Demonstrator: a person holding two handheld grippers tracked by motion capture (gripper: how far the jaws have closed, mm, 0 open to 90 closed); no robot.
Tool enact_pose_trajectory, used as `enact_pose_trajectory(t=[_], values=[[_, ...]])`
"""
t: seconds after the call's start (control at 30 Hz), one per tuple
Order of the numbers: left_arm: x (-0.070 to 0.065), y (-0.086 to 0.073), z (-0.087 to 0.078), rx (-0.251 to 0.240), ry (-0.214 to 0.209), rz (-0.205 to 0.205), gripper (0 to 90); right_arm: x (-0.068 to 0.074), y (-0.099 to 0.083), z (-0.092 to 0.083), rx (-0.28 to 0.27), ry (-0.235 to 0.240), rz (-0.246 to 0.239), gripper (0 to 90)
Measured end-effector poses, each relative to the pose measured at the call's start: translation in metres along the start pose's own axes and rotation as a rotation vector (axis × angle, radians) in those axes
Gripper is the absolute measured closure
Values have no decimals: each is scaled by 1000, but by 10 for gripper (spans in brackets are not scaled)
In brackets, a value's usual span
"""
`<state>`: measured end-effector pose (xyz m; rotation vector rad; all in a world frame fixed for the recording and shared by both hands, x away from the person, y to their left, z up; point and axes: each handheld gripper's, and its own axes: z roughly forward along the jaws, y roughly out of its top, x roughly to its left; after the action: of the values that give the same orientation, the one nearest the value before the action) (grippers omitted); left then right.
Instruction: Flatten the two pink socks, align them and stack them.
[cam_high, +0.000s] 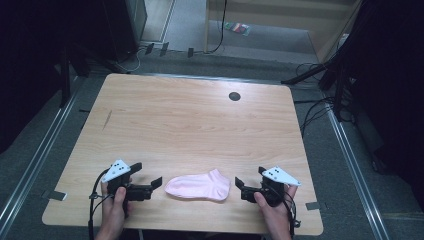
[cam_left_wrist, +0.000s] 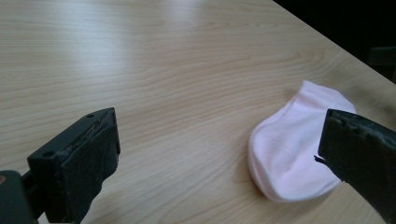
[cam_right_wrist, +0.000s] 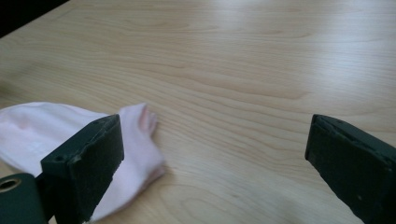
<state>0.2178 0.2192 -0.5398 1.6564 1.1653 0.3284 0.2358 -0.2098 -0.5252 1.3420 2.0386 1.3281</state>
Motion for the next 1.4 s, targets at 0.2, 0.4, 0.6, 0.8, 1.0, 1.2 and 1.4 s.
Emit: enact_pose_trajectory(t=[0.2, 0.4, 0.6, 0.8, 1.0, 1.2, 1.4], values=[[17, 0, -6, -10, 36, -7, 0, -26, -2, -9, -18, -51, 30, 46], [35, 0, -14, -12, 86, -16, 0, -49, -4, -19, -29, -104, 60, 46], [51, -1, -24, -28, 137, -41, 0, -67, -11, -29, -17, -143, 75, 46], [63, -3, -36, -36, 178, -44, 0, -84, -18, -40, -10, -184, 68, 46], [77, -6, -52, -40, 223, -47, 0, -99, -26, -52, -5, -217, 79, 46], [95, -11, -73, -50, 284, -50, 0, -114, -32, -65, -5, -248, 103, 46], [109, -18, -95, -50, 348, -37, 0, -129, -39, -77, -8, -281, 133, 48]])
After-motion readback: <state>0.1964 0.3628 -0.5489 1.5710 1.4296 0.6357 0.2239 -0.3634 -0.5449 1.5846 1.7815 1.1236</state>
